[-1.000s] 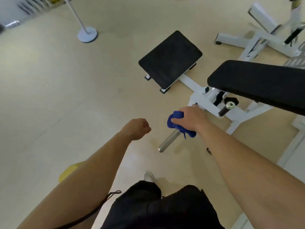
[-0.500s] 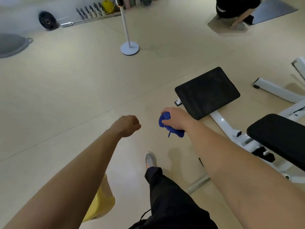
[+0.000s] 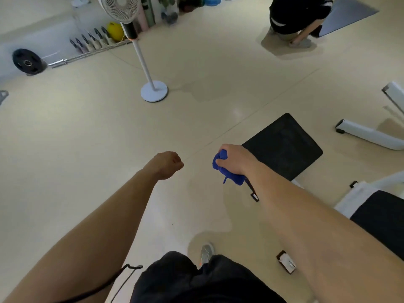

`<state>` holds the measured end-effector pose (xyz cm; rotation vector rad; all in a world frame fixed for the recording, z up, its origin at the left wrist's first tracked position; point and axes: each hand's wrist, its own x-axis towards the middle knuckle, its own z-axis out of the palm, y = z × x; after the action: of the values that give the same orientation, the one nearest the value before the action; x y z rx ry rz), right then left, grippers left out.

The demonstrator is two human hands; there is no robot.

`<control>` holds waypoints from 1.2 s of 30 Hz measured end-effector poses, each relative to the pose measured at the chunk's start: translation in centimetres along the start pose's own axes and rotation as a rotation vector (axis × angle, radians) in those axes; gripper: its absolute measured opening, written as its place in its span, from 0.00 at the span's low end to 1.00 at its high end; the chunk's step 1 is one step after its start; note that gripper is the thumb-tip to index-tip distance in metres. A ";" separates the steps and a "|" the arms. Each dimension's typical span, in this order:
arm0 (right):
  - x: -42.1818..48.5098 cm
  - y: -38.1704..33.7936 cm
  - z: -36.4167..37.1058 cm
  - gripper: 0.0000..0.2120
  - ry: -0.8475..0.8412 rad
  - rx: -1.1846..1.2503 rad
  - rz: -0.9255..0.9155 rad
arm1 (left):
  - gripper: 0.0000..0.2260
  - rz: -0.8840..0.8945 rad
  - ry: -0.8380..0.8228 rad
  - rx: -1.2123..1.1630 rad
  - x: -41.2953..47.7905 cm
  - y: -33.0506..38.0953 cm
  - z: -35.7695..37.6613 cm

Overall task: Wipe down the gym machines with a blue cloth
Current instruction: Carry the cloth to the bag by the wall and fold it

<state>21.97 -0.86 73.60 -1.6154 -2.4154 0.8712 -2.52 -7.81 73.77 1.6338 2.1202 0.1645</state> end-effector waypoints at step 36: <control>-1.1 3.4 -1.3 0.10 -0.061 -0.136 0.037 | 0.15 -0.041 -0.012 0.023 -0.7 -1.9 2.2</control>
<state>25.70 -0.38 73.19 -1.7084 -2.5447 0.7889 -3.15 -9.41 71.27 1.5986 2.1526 0.1172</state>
